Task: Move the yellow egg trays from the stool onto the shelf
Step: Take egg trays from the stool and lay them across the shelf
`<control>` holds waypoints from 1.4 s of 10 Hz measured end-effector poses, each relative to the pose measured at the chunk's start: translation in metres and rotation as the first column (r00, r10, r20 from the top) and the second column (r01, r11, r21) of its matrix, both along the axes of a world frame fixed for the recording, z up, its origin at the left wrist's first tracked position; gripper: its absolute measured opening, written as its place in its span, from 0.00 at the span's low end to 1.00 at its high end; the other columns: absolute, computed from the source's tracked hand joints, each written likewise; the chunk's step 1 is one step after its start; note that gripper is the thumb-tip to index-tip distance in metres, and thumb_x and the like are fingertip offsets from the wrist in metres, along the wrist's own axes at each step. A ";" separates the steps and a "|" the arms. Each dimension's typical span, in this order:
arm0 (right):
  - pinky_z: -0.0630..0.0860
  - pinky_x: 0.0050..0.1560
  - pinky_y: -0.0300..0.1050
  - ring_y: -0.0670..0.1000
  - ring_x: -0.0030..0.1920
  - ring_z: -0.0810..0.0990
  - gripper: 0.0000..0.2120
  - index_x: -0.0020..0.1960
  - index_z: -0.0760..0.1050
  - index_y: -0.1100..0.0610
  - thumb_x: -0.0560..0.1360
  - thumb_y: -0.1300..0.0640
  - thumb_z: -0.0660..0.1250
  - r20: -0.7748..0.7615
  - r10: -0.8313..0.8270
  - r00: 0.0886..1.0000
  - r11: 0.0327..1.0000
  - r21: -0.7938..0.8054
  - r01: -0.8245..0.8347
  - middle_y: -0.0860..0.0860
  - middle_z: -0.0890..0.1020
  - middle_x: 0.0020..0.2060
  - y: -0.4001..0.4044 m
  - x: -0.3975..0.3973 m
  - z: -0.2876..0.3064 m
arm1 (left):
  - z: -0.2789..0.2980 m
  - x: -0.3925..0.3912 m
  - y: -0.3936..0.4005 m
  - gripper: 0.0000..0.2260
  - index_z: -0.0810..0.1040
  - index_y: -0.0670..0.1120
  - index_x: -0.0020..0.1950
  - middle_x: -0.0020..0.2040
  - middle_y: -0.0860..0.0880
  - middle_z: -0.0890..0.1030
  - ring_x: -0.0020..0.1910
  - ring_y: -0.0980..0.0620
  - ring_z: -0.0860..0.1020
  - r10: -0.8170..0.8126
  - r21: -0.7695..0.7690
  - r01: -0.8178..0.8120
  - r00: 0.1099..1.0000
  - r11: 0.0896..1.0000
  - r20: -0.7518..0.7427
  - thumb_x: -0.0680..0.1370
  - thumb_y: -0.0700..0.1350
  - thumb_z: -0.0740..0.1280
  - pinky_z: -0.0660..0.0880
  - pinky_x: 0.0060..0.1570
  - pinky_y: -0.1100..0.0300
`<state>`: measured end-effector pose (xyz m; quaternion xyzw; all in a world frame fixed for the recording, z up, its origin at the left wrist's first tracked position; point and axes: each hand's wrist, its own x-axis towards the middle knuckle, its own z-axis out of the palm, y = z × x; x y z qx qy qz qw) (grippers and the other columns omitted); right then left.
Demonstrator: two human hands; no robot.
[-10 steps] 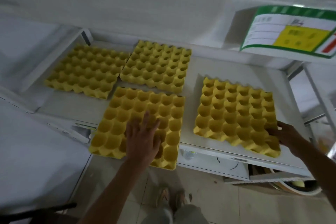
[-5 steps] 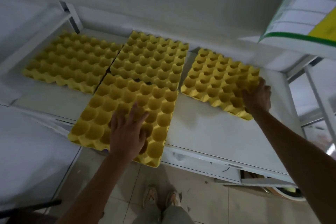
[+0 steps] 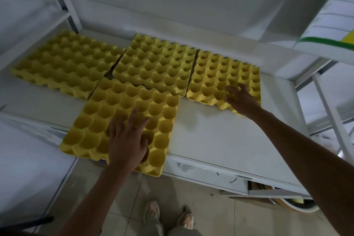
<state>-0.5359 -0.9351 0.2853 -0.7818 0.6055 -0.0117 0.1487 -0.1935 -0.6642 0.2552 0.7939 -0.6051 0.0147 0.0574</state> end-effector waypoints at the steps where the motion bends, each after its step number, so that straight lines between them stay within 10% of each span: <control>1: 0.73 0.64 0.57 0.63 0.71 0.72 0.23 0.72 0.65 0.39 0.78 0.40 0.63 0.004 -0.001 1.000 1.000 0.014 0.001 0.54 0.55 0.79 -0.002 0.002 0.002 | -0.001 -0.003 -0.006 0.27 0.68 0.61 0.76 0.83 0.48 0.59 0.75 0.33 0.65 0.017 -0.002 -0.017 1.000 1.000 -0.010 0.75 0.56 0.66 0.55 0.77 0.33; 5: 0.58 0.77 0.55 0.61 0.78 0.60 0.30 0.80 0.60 0.55 0.81 0.45 0.59 -0.133 0.293 0.947 0.929 -0.194 -0.315 0.58 0.60 0.80 0.092 0.085 0.060 | 0.062 -0.029 0.056 0.23 0.69 0.57 0.75 0.82 0.46 0.63 0.81 0.37 0.59 0.132 -0.030 -0.135 0.988 0.990 -0.081 0.80 0.58 0.60 0.61 0.75 0.35; 7: 0.57 0.78 0.55 0.59 0.81 0.56 0.29 0.81 0.59 0.56 0.83 0.46 0.57 -0.039 0.711 0.702 0.687 -0.176 -0.705 0.57 0.56 0.81 0.260 0.145 0.058 | 0.072 -0.069 0.233 0.27 0.68 0.51 0.78 0.82 0.47 0.63 0.81 0.42 0.60 0.410 -0.065 -0.417 0.907 0.907 -0.096 0.81 0.59 0.57 0.60 0.77 0.41; 9: 0.54 0.78 0.50 0.57 0.80 0.60 0.29 0.80 0.60 0.59 0.83 0.48 0.58 -0.064 0.931 0.359 0.348 -0.133 -0.928 0.58 0.61 0.80 0.447 0.197 0.025 | 0.033 -0.087 0.445 0.30 0.63 0.46 0.80 0.83 0.46 0.60 0.82 0.43 0.58 0.759 0.186 -0.736 0.623 0.651 -0.189 0.81 0.58 0.59 0.61 0.77 0.45; 11: 0.61 0.76 0.57 0.57 0.79 0.60 0.30 0.79 0.59 0.60 0.82 0.45 0.57 -0.038 0.978 0.205 0.209 0.223 -0.952 0.56 0.60 0.80 0.571 0.276 -0.038 | -0.032 -0.070 0.574 0.30 0.61 0.43 0.79 0.78 0.44 0.66 0.76 0.40 0.65 0.904 0.503 -0.752 0.330 0.425 -0.271 0.81 0.57 0.58 0.70 0.70 0.43; 13: 0.66 0.71 0.56 0.62 0.75 0.65 0.21 0.75 0.65 0.61 0.84 0.53 0.55 0.015 0.986 0.165 0.142 0.440 -0.887 0.64 0.63 0.76 0.640 0.396 -0.140 | -0.129 0.012 0.621 0.26 0.67 0.43 0.75 0.74 0.41 0.70 0.72 0.39 0.70 0.921 0.627 -0.727 0.019 0.280 -0.389 0.81 0.56 0.61 0.72 0.68 0.44; 14: 0.69 0.70 0.54 0.61 0.72 0.71 0.23 0.75 0.66 0.59 0.83 0.51 0.57 0.029 0.945 0.326 0.255 0.560 -0.788 0.61 0.70 0.72 0.658 0.431 -0.193 | -0.176 0.051 0.638 0.26 0.70 0.43 0.75 0.73 0.41 0.73 0.70 0.40 0.73 0.895 0.675 -0.712 -0.152 0.195 -0.419 0.80 0.55 0.64 0.72 0.69 0.46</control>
